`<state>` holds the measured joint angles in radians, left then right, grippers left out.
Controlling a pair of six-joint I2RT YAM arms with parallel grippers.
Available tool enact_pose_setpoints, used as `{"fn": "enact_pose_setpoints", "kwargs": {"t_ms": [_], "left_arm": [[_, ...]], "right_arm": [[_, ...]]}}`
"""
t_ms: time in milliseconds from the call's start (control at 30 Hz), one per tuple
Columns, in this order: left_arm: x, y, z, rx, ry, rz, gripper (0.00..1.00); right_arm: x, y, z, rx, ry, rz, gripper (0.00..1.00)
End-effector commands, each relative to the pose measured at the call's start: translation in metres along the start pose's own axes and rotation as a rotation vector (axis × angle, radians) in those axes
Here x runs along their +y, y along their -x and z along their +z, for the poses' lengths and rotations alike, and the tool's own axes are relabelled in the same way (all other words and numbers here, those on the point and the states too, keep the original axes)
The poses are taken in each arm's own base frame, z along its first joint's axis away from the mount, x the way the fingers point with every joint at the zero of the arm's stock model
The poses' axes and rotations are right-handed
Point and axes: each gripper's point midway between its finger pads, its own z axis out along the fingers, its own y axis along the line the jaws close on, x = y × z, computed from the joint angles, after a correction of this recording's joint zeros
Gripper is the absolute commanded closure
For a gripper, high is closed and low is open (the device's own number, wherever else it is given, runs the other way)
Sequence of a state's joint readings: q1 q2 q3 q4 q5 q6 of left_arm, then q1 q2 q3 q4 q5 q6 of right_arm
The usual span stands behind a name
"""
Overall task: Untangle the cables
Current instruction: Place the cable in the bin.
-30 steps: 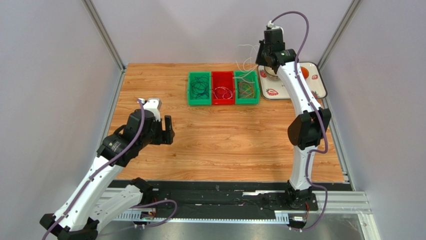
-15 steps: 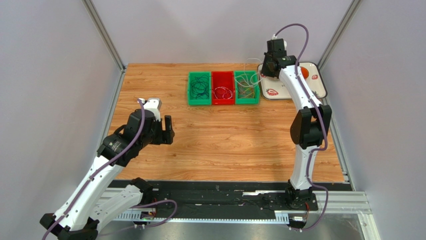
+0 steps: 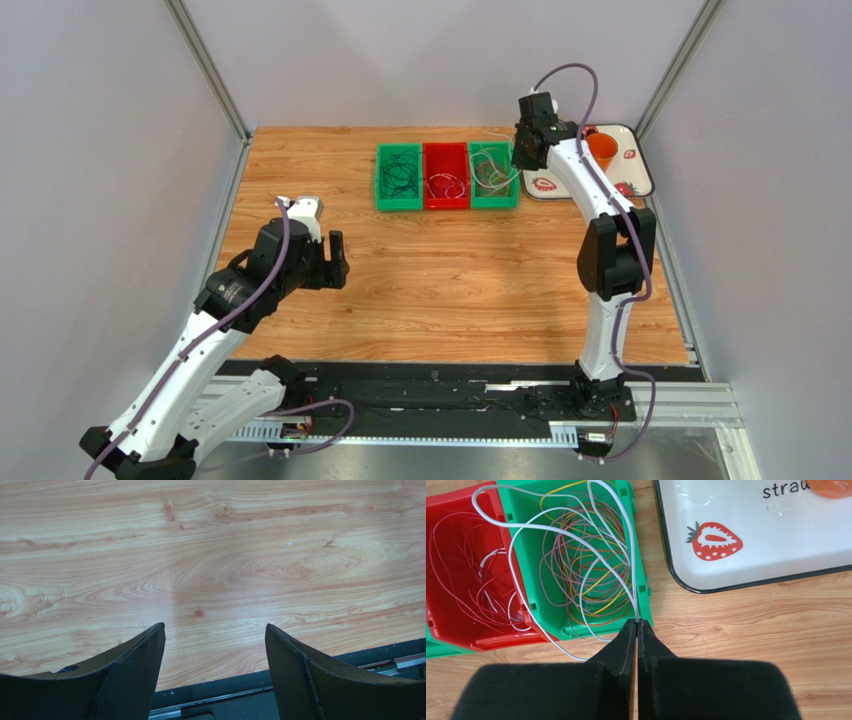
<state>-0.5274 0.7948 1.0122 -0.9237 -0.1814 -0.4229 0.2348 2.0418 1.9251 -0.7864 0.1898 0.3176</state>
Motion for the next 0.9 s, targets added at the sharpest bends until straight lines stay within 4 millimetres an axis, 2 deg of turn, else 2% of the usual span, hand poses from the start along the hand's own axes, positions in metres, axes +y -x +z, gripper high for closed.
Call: {"fn": "enact_pose_setpoints", "kwargs": {"t_ms": [0,367,567,667,767,800,867], "left_arm": [[0.000,0.005,0.001,-0.023,-0.003,0.002,0.18],[0.000,0.004,0.003,-0.016,0.000,0.005,0.18],[0.001,0.003,0.004,-0.010,0.007,0.006,0.18],[0.001,0.004,0.004,-0.011,0.008,0.006,0.18],[0.001,0.004,0.005,-0.008,0.008,0.006,0.18],[0.001,0.003,0.005,-0.006,0.008,0.006,0.18],[0.000,0.004,0.005,-0.007,0.006,0.006,0.18]], "right_arm": [[0.010,0.024,-0.006,-0.079,-0.001,-0.013,1.00],[0.025,0.035,0.019,-0.104,-0.013,-0.054,1.00],[0.033,0.025,0.040,-0.069,0.008,-0.055,1.00],[0.027,0.020,0.047,-0.062,-0.032,-0.076,1.00],[0.006,0.023,0.049,-0.081,-0.136,-0.134,1.00],[-0.008,0.029,0.047,-0.105,-0.206,-0.143,1.00],[-0.019,0.036,0.044,-0.123,-0.250,-0.155,1.00]]}}
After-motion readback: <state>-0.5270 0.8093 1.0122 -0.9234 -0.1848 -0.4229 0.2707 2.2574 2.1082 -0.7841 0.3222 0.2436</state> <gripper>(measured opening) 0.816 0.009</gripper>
